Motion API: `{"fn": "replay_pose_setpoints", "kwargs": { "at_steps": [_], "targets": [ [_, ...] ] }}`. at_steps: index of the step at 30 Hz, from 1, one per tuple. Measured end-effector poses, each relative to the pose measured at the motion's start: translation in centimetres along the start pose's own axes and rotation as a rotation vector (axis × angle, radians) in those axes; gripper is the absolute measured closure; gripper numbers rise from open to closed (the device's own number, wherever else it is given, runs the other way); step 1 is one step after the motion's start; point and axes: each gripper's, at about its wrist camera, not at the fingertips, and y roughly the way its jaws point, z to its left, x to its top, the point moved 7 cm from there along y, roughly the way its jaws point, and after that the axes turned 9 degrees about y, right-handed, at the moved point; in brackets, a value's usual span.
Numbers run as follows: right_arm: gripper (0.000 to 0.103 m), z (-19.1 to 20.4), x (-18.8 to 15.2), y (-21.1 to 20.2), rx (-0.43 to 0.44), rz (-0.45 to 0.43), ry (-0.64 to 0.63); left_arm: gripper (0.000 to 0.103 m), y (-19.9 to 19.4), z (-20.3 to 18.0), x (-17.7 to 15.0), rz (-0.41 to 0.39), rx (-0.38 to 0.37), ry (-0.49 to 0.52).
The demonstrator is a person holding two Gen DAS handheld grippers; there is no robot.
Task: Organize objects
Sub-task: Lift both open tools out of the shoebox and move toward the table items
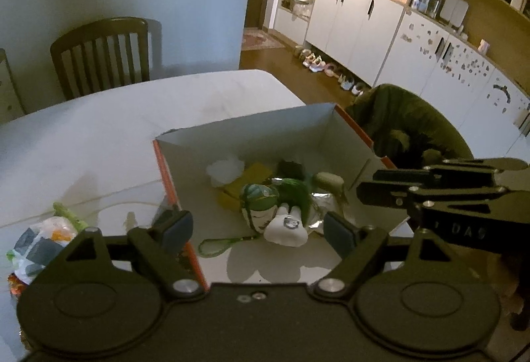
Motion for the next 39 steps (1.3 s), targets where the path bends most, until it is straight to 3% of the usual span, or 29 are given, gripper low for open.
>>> {"fn": "replay_pose_setpoints", "kwargs": {
  "at_steps": [4,8,19,25,39],
  "targets": [
    [0.077,1.3,-0.4,-0.4,0.0,-0.007,-0.002,0.013,-1.3,0.8,-0.3,-0.024,-0.009,-0.003],
    [0.062,2.7,-0.6,-1.1,0.002,-0.026,-0.004,0.011,-2.6,1.9,-0.8,-0.044,-0.012,-0.011],
    [0.037,8.3,-1.4,-1.4,0.02,-0.051,-0.035,0.001,-6.2,7.0,-2.8,-0.089,0.007,-0.059],
    [0.024,11.9,-1.7,-0.4,0.046,-0.041,-0.042,0.0,-7.8,10.6,-4.4,-0.097,0.039,-0.066],
    [0.019,19.0,-3.7,3.5,0.054,0.01,-0.071,0.0,-8.5,19.2,-10.0,-0.053,0.073,-0.167]
  ]
}}
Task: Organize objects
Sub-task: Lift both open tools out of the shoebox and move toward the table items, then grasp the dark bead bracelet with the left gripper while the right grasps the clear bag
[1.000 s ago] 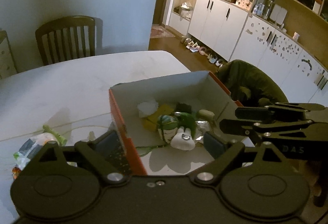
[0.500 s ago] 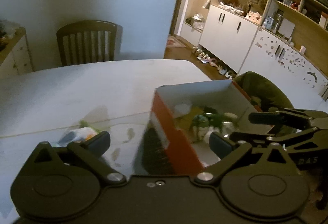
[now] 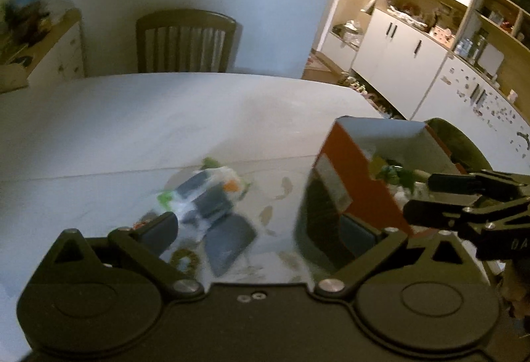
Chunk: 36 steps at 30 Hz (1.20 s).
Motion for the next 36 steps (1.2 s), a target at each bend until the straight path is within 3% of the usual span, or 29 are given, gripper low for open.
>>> {"fn": "replay_pose_setpoints", "kwargs": {
  "at_steps": [6,16,30,36],
  "targets": [
    [0.019,1.7,-0.1,2.4,-0.031,0.021,0.003,0.0,0.8,3.1,-2.2,0.04,0.055,-0.006],
    [0.019,4.3,0.5,6.6,-0.067,0.061,0.014,0.0,2.2,8.7,-5.7,0.077,0.099,-0.149],
    [0.019,7.1,1.7,14.0,-0.124,0.142,0.028,0.001,5.0,9.4,-8.0,0.091,0.088,-0.082],
    [0.019,7.7,1.6,17.3,-0.183,0.174,0.074,0.007,6.5,9.9,-8.4,0.115,0.092,-0.083]
  ]
}}
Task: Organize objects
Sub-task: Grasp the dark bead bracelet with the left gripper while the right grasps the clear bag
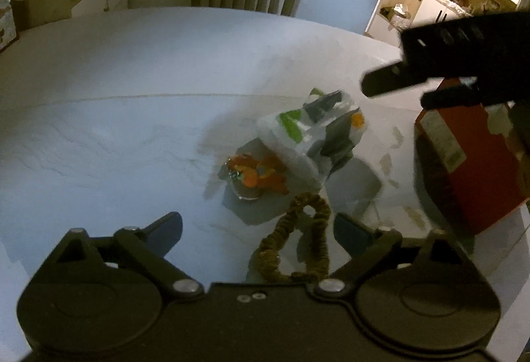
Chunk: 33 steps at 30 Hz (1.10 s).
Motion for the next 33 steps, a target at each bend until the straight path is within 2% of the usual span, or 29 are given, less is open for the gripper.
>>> {"fn": "replay_pose_setpoints", "kwargs": {
  "at_steps": [12,20,26,30,33],
  "targets": [
    [0.019,1.7,1.2,4.9,-0.095,0.039,0.03,0.018,1.4,0.2,-0.3,0.021,-0.006,0.03],
    [0.019,1.6,0.3,7.3,-0.123,0.093,0.034,0.032,2.0,-0.7,-0.3,0.02,-0.035,0.087],
    [0.019,0.4,-1.1,7.5,-0.121,0.138,0.034,0.051,1.9,-1.4,-0.4,0.011,-0.053,0.124],
    [0.019,-0.9,-2.4,7.1,-0.111,0.172,0.048,0.069,2.0,-2.0,-0.3,0.013,-0.085,0.136],
    [0.019,-1.8,-3.1,6.7,-0.095,0.187,0.071,0.074,2.1,-2.3,-0.3,0.016,-0.094,0.136]
  ]
}}
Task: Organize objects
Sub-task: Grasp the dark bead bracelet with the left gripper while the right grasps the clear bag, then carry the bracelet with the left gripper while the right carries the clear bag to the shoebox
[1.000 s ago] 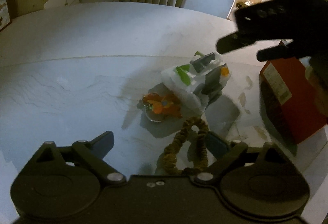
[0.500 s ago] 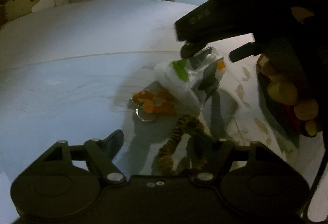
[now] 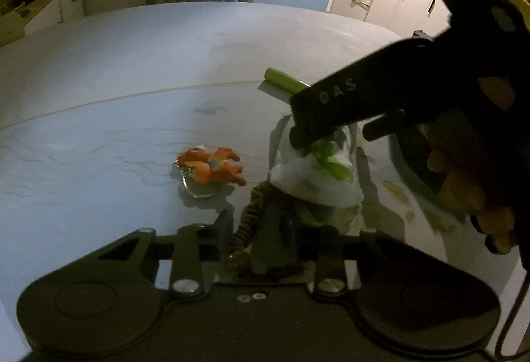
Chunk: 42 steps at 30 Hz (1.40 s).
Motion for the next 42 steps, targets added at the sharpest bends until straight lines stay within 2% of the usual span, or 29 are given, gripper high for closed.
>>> {"fn": "replay_pose_setpoints", "kwargs": {
  "at_steps": [3,7,15,17,20,29,42],
  "targets": [
    [0.019,-0.6,-0.5,-0.5,0.01,-0.002,0.017,0.084,0.1,-0.1,0.2,0.002,-0.019,-0.015],
    [0.021,-1.3,-1.3,-1.0,0.04,0.004,0.042,0.092,0.1,-0.2,0.2,-0.001,-0.025,-0.017],
    [0.054,-1.7,-3.1,-2.6,0.096,0.009,0.025,0.098,0.3,-0.8,0.3,0.0,-0.023,-0.043],
    [0.07,-1.8,-3.4,-3.2,0.111,0.0,0.017,0.098,-0.1,-0.9,0.3,-0.003,-0.022,-0.05],
    [0.079,-2.2,-3.7,-4.2,0.125,-0.017,0.003,0.099,-0.4,-1.3,0.4,-0.009,-0.018,-0.064],
    [0.082,-4.2,-3.8,-7.8,0.175,-0.08,-0.009,0.099,-2.9,-2.8,1.4,-0.039,-0.042,-0.123],
    [0.082,-10.9,-2.7,-14.8,0.28,-0.118,0.059,0.099,-8.0,-8.4,6.8,-0.15,-0.097,-0.131]
  ]
}}
